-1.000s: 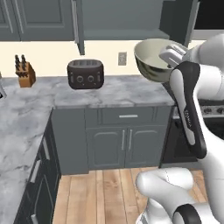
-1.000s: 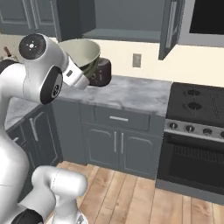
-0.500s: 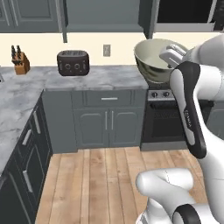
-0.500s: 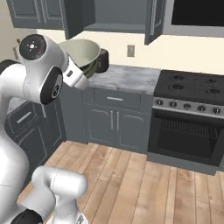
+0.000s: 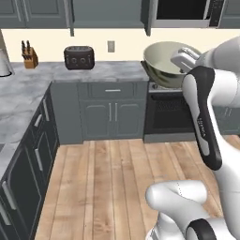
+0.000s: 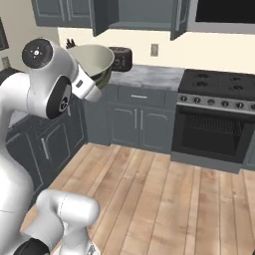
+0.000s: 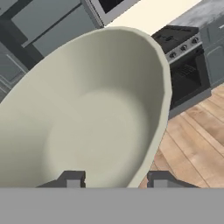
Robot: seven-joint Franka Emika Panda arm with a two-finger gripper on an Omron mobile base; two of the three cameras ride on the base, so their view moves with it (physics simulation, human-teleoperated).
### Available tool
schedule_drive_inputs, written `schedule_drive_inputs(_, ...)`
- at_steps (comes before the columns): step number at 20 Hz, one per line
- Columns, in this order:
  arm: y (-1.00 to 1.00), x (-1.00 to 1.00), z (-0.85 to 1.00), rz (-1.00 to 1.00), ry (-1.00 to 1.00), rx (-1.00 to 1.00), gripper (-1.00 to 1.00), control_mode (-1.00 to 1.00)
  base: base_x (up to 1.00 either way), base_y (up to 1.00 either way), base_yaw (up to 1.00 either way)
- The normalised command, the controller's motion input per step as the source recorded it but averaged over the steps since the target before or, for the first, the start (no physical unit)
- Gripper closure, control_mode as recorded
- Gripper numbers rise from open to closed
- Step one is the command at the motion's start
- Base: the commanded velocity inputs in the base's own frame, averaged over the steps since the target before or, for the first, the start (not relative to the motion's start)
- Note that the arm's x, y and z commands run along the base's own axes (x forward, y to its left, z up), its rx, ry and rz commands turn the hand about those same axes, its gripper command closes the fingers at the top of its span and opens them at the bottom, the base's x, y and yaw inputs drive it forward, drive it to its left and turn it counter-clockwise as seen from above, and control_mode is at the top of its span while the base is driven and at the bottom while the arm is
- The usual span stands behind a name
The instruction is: Pick up the bowls from the cabinet and place each bowl in front of a stool on the dining counter.
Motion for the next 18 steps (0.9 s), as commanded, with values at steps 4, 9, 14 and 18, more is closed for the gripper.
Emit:
schedule_drive_inputs(4,0.0,0.0,0.0,0.0,0.0,0.0,1.0,1.0,-1.0,-0.21,0.0)
schedule_drive_inputs(9,0.0,0.0,0.0,0.0,0.0,0.0,1.0,1.0,-0.97,-0.43,0.0)
schedule_drive_inputs(14,0.0,0.0,0.0,0.0,0.0,0.0,1.0,1.0,-1.0,-0.44,0.0)
schedule_drive_inputs(18,0.0,0.0,0.0,0.0,0.0,0.0,1.0,1.0,-1.0,-0.3,0.0)
